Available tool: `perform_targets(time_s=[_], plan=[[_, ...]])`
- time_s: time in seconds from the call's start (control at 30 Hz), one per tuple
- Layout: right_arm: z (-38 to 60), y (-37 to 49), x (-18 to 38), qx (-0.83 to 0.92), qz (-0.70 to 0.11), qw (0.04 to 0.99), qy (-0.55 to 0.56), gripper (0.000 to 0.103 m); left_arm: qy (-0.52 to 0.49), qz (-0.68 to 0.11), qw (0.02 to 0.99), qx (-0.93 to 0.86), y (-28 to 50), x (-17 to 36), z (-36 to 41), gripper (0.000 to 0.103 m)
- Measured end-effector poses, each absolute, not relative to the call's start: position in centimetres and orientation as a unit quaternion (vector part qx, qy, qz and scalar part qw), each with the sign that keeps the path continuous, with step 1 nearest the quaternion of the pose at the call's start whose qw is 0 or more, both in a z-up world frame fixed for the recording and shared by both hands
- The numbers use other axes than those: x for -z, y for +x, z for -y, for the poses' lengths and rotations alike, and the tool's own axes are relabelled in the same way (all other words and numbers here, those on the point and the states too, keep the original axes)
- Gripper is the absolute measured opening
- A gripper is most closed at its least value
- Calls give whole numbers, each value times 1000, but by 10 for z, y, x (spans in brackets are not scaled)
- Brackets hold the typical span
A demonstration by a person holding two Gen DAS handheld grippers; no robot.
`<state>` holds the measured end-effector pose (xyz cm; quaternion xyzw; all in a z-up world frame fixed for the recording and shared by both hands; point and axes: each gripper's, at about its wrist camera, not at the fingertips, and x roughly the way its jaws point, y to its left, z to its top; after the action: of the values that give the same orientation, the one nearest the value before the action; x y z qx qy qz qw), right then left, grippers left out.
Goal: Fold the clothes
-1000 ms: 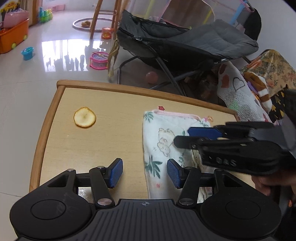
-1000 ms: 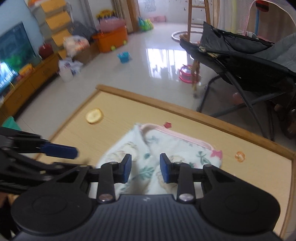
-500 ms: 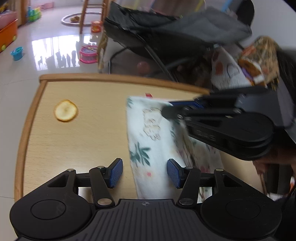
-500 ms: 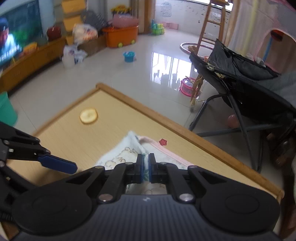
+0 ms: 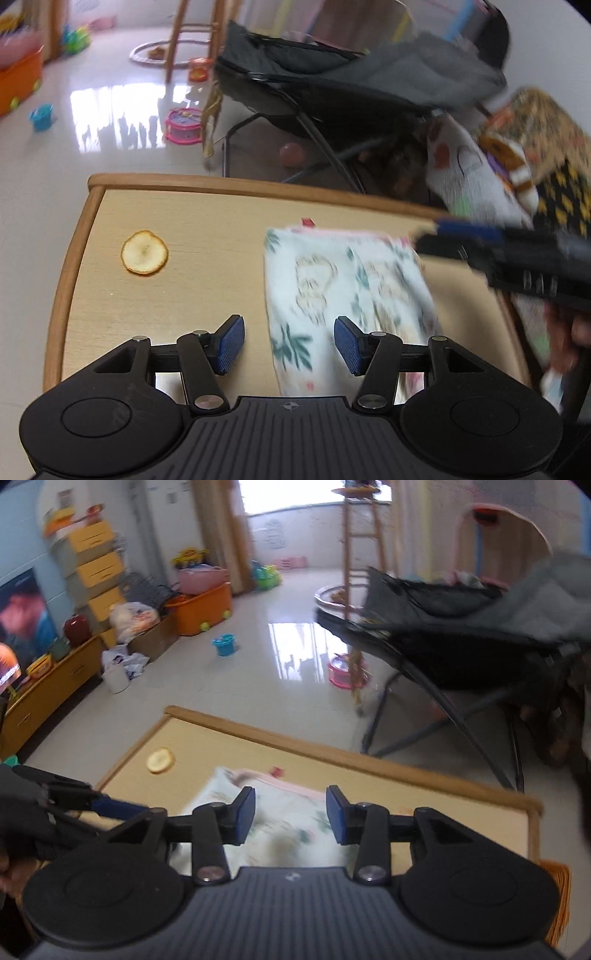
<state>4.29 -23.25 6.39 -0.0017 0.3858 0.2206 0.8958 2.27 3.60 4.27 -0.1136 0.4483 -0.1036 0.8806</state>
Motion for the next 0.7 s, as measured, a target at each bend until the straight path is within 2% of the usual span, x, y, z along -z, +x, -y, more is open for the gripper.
perform_targets(time_s=[0.3, 0.57, 0.7], plan=[[258, 67, -25, -178, -430, 881, 81, 42, -140, -431, 887, 85, 55, -34, -28, 56], [241, 76, -17, -188, -435, 880, 26, 41, -122, -422, 894, 86, 82, -24, -15, 56], [233, 72, -18, -203, -430, 880, -2, 35, -93, -415, 896, 125, 83, -23, -3, 53]])
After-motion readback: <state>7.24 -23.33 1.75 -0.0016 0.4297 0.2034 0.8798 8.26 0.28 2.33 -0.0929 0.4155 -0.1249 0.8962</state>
